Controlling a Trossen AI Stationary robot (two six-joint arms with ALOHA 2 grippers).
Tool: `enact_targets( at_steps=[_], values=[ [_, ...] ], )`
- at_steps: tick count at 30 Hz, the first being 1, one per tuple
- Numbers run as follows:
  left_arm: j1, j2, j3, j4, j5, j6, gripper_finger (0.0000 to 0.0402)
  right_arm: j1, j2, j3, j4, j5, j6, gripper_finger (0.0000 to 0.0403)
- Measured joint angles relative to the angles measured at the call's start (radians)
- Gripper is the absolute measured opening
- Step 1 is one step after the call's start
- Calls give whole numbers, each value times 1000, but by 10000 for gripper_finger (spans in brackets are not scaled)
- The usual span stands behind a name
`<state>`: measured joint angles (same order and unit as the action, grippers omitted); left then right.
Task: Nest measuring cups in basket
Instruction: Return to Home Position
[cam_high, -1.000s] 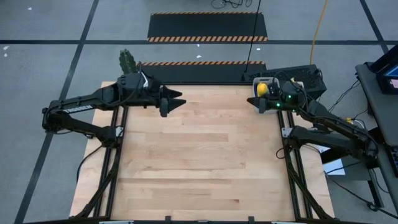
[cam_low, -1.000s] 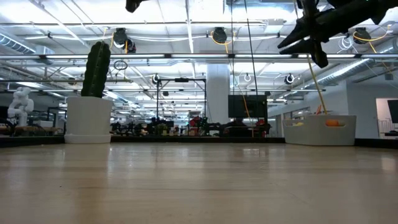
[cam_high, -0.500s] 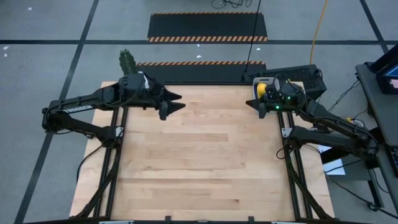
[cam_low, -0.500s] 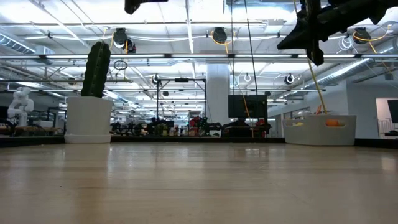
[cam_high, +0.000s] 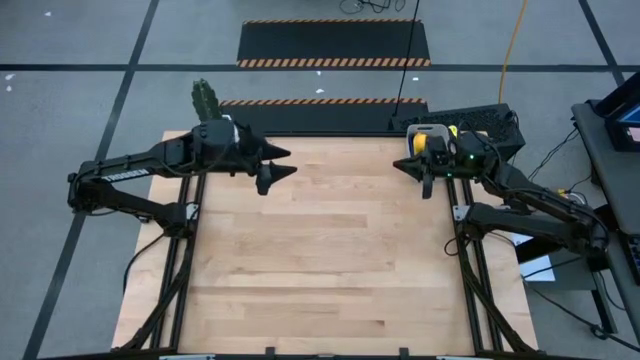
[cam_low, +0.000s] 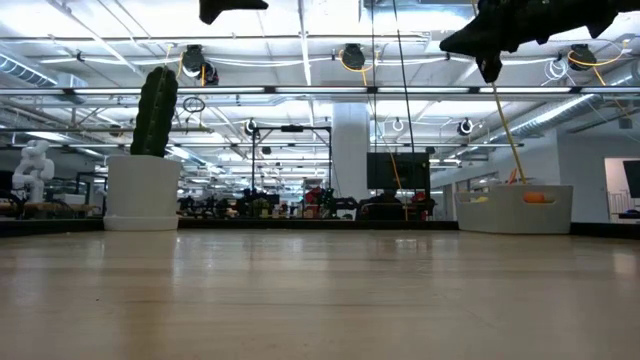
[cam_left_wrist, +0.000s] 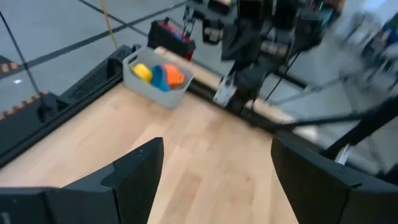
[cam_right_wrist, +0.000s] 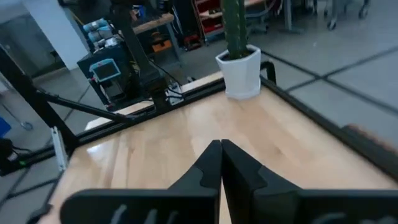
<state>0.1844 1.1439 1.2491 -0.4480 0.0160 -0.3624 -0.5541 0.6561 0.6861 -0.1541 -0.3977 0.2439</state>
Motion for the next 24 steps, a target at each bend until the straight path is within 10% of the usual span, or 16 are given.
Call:
enact_targets(
  at_steps=[16,24],
  values=[
    [-86,0,-43,-56,-177,-142,293,13,-103,-105,17,-52,-257,0],
    [-115,0,-139,-56,-238,-143,142,68,-221,-245,20,-52,-294,0]
  ],
)
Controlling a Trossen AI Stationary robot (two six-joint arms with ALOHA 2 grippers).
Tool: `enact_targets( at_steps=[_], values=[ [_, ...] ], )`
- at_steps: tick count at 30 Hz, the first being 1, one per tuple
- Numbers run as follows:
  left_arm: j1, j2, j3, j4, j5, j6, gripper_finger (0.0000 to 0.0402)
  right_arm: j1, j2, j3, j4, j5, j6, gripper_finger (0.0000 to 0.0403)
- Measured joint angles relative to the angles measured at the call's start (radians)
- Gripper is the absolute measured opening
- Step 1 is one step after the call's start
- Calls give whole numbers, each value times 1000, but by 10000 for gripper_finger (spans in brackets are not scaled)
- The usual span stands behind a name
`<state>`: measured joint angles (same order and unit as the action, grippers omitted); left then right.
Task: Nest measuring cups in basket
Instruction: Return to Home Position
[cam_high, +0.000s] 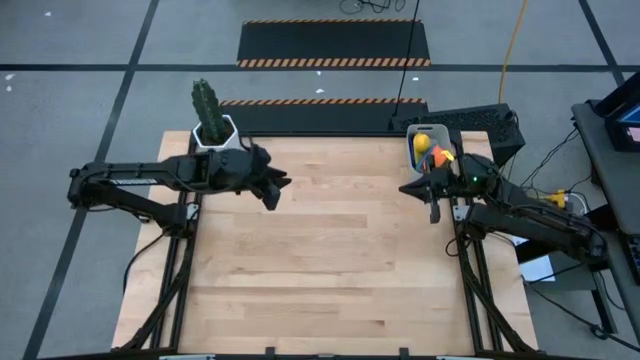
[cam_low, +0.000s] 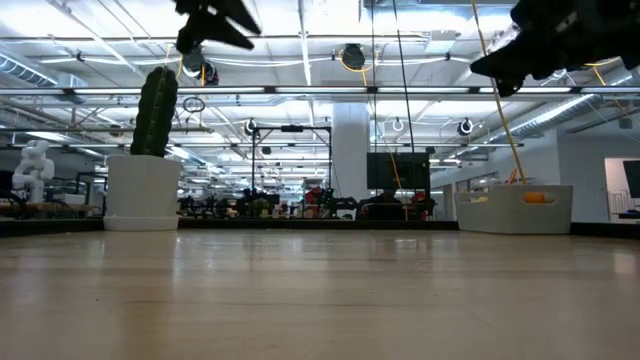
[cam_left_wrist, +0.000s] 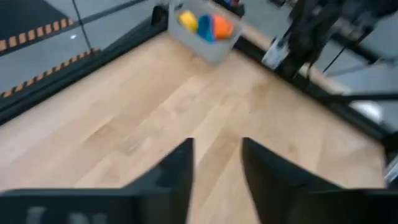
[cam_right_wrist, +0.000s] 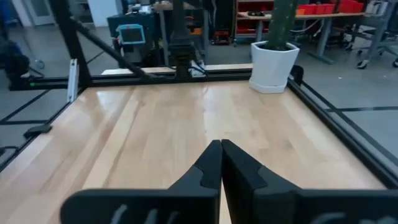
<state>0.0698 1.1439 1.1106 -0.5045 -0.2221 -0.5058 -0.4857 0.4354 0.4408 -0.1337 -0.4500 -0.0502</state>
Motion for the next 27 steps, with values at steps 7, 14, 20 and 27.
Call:
enact_targets(
  at_steps=[7,14,20,27],
  values=[
    [5,0,-99,10,-1,35,11,34,-60,-68,4,1,-35,0],
    [6,0,-206,111,11,93,18,62,-104,-143,29,37,-44,0],
    [7,0,-327,263,59,136,4,70,-151,-198,64,57,-55,0],
    [8,0,-447,341,63,157,4,70,-226,-289,73,56,-83,0]
  ],
)
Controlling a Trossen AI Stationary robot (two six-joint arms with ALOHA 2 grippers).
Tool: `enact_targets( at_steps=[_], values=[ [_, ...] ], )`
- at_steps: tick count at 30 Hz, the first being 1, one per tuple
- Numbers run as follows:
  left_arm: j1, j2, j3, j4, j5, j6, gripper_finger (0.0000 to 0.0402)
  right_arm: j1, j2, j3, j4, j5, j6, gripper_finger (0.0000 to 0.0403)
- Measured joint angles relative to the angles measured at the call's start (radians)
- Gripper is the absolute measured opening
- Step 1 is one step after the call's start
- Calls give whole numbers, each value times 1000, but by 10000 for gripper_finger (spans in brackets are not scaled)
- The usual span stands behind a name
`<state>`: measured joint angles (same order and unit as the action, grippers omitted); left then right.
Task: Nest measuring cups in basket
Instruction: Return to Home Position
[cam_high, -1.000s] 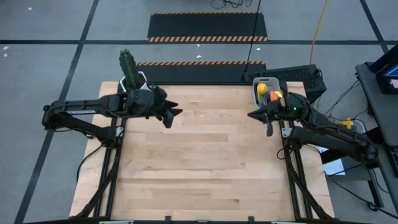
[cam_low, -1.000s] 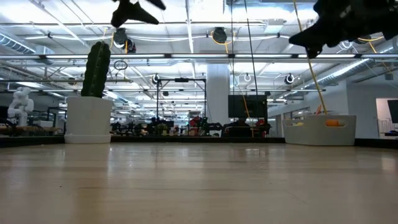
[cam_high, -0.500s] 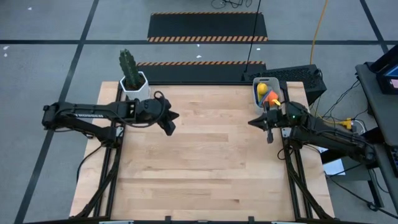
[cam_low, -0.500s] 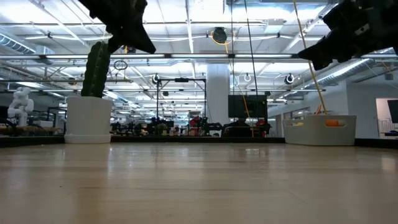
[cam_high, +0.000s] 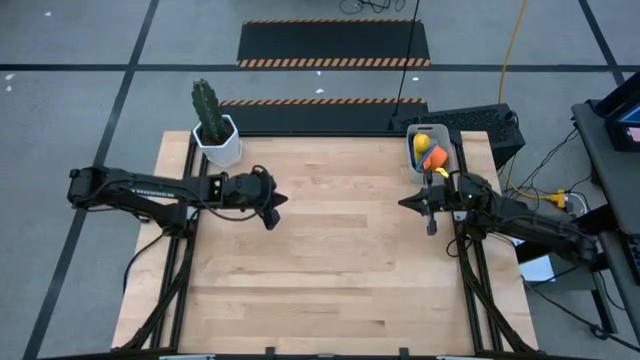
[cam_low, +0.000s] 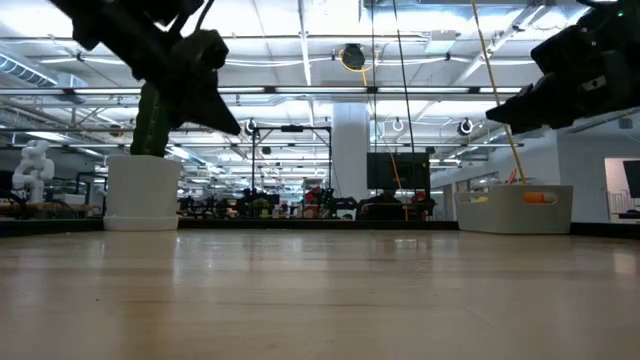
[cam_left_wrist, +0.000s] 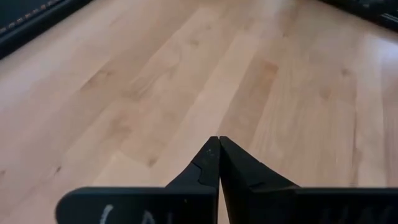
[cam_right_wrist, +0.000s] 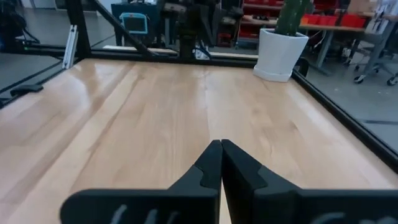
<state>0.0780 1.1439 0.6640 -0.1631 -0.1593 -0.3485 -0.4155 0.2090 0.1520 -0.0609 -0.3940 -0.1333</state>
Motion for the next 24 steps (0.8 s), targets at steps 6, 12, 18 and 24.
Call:
enact_targets(
  at_steps=[6,12,18,24],
  values=[
    [0,0,-108,171,1,-1,8,12,-46,-54,102,36,1,0],
    [-6,-16,-176,245,28,-31,7,12,-75,-78,96,54,-39,0],
    [-14,-73,-213,247,28,-32,3,12,-112,-102,110,53,-85,0],
    [-14,-163,-277,240,-14,-77,7,13,-113,-103,85,52,-119,0]
  ],
)
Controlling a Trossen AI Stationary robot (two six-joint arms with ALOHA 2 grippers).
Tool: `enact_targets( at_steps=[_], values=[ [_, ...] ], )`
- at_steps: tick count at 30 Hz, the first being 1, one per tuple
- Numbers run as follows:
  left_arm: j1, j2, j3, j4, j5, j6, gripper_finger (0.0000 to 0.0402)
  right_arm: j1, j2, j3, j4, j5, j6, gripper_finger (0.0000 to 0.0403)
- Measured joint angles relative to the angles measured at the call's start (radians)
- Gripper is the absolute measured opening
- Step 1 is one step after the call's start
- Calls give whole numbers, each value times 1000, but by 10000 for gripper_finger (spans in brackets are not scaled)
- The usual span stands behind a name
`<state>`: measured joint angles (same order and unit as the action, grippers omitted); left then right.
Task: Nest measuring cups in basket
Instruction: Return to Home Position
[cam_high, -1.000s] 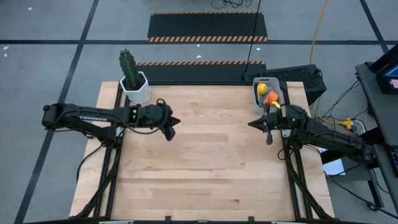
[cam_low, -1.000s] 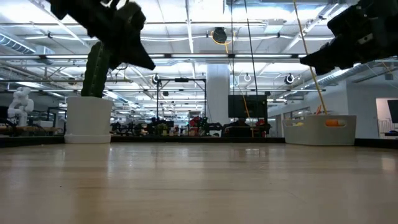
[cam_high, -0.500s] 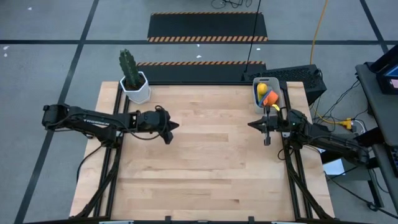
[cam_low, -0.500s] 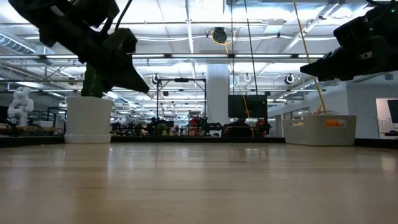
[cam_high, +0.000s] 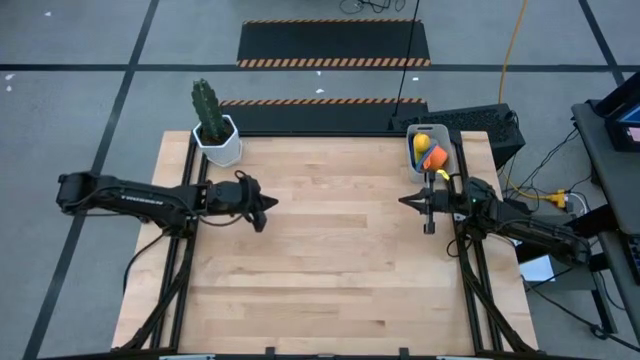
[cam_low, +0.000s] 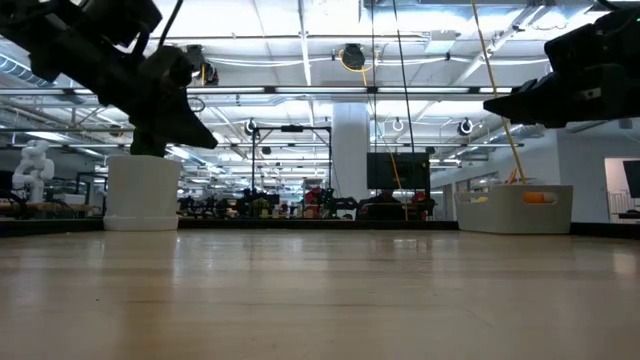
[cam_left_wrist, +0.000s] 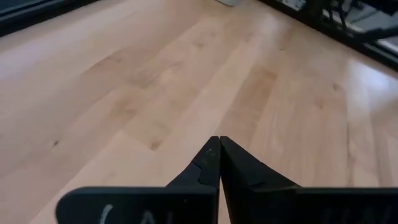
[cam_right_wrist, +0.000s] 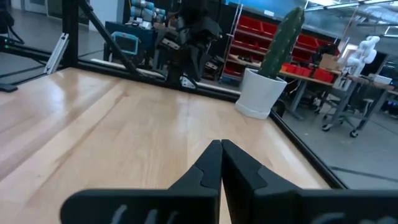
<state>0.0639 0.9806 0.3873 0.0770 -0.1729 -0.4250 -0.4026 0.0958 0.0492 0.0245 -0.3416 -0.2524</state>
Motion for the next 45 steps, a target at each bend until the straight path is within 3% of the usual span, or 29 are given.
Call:
enact_targets(
  at_steps=[4,15,24,45],
  values=[
    [0,-36,-23,-18,-16,-26,4,0,0,-1,-8,0,-25,0],
    [0,-39,-24,-151,-16,80,31,45,3,-29,13,27,-55,0],
    [0,-39,-24,-141,-16,-18,30,123,15,-34,32,69,-84,0],
    [0,-39,-24,-142,-15,4,30,219,-94,8,4,205,-118,0]
  ],
)
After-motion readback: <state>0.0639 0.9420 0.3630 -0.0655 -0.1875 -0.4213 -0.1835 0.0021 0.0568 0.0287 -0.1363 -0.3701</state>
